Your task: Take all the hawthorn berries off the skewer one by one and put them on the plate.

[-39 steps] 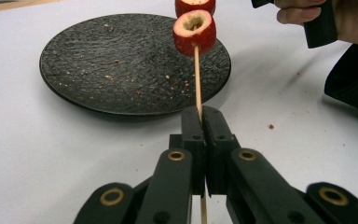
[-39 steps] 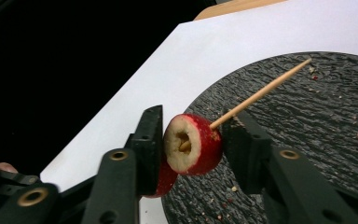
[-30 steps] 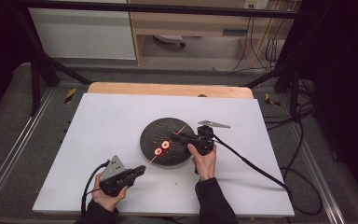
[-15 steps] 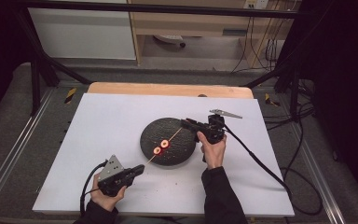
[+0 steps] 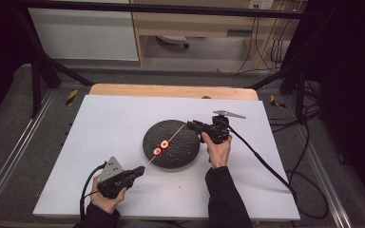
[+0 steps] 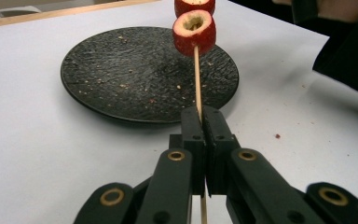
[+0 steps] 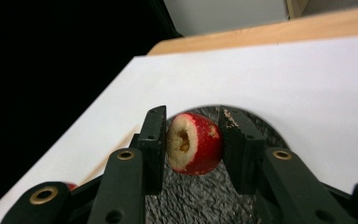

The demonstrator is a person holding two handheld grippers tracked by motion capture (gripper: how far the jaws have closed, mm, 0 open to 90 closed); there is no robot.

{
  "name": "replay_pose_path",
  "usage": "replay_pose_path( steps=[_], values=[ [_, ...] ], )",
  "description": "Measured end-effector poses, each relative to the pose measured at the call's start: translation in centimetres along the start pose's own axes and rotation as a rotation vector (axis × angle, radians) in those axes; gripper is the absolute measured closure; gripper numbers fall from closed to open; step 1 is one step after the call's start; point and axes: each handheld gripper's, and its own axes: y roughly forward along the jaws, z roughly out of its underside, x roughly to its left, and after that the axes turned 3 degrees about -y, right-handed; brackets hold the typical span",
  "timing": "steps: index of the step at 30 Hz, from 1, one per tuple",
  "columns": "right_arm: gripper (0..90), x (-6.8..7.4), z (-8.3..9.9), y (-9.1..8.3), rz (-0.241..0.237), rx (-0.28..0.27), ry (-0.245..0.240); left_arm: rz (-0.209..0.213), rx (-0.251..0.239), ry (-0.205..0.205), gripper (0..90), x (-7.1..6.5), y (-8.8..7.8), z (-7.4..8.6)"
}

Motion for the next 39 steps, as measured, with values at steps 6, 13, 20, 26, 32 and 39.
replay_pose_path(
  steps=[6,13,20,26,32,39],
  values=[
    [63.6,-0.2,2.4,2.2,0.003,0.083,-0.005,-0.007,-0.001,-0.008,88.2,0.3,-0.1,0.0],
    [63.2,-0.4,4.2,3.8,0.015,0.153,-0.005,-0.006,0.001,-0.008,88.2,0.2,0.0,0.0],
    [62.6,-0.6,5.2,4.4,0.035,0.205,-0.018,-0.003,0.009,-0.004,88.2,0.2,0.1,0.0],
    [56.1,-0.6,5.1,4.3,0.036,0.208,-0.034,0.000,0.018,-0.003,88.1,0.1,0.2,0.1],
    [30.4,0.7,3.6,2.0,-0.002,0.134,-0.086,-0.002,0.016,-0.006,88.1,0.1,0.2,0.1],
    [8.9,2.6,3.5,0.0,-0.060,0.106,-0.106,-0.004,0.019,-0.002,88.1,0.0,0.3,0.1]
  ],
)
